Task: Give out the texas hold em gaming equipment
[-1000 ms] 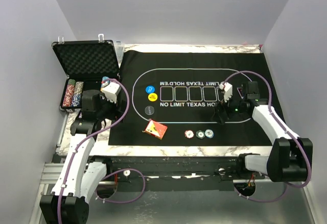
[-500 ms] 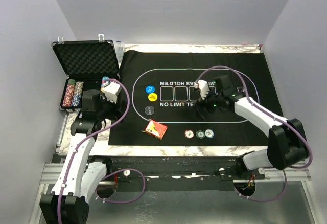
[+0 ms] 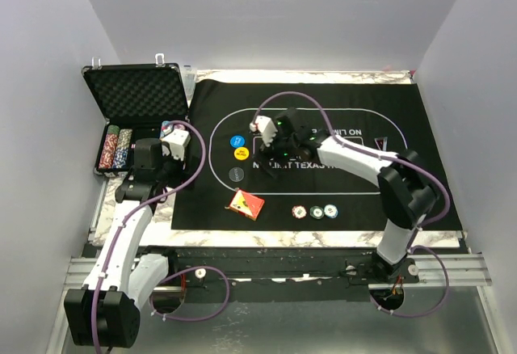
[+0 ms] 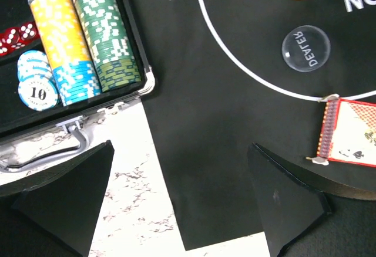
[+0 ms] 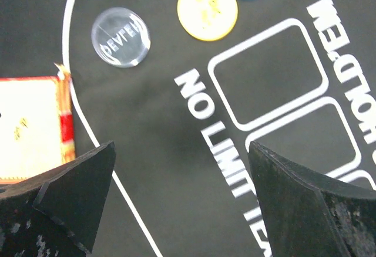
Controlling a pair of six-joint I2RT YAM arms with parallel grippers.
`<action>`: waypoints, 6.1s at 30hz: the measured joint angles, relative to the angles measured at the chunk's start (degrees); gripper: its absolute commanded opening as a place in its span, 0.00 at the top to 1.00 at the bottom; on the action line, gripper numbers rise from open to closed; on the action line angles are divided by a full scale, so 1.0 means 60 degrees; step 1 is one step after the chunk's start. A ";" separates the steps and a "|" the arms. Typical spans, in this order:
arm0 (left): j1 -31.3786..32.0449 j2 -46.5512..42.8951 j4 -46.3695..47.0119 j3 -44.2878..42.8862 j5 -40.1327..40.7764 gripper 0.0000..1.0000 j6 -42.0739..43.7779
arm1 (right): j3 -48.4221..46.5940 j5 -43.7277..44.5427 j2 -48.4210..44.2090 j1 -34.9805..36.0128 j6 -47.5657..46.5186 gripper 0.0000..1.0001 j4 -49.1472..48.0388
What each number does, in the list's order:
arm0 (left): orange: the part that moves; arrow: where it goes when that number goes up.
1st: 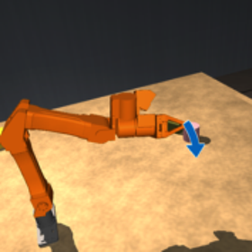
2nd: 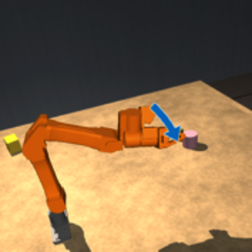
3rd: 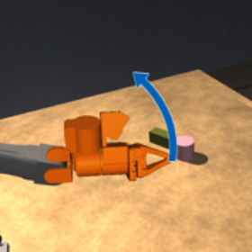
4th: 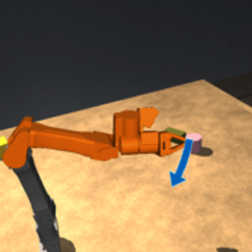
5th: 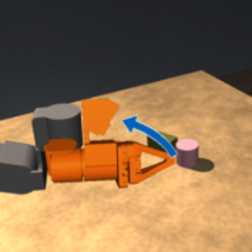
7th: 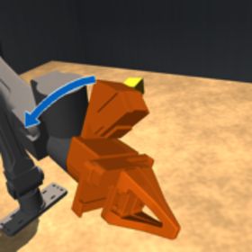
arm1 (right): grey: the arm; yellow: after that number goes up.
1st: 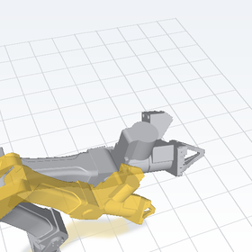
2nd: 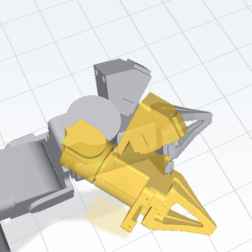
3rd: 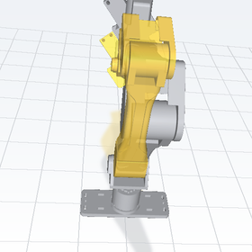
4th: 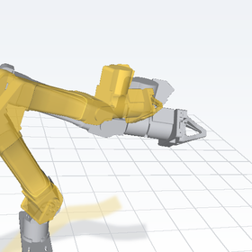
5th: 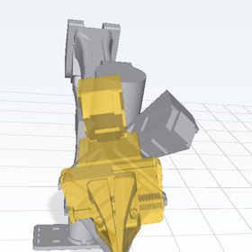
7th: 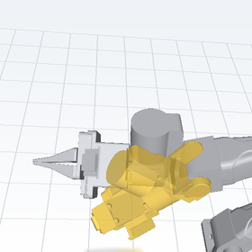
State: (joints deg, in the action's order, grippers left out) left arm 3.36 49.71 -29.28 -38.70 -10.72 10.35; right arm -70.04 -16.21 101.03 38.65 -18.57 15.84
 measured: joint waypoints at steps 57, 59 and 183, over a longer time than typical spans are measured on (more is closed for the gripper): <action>-0.1424 0.0346 -0.0036 -0.0175 0.0361 0.02 -0.0193 | -0.3071 0.0907 0.3818 0.1996 0.0692 0.29 -0.0419; -0.1424 0.0379 -0.0036 -0.0175 0.0361 0.02 -0.0193 | -0.3115 0.0918 0.3843 0.2029 0.0645 0.31 -0.0408; -0.1443 0.0648 -0.0036 -0.0175 0.0164 0.02 -0.0186 | -0.5956 0.1239 0.5610 0.0630 0.2342 0.32 -0.0430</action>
State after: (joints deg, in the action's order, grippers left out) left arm -5.30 53.60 -29.50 -39.75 -9.74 9.23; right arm -105.78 -8.78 134.69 42.44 -4.51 13.26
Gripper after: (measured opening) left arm 0.985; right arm 0.696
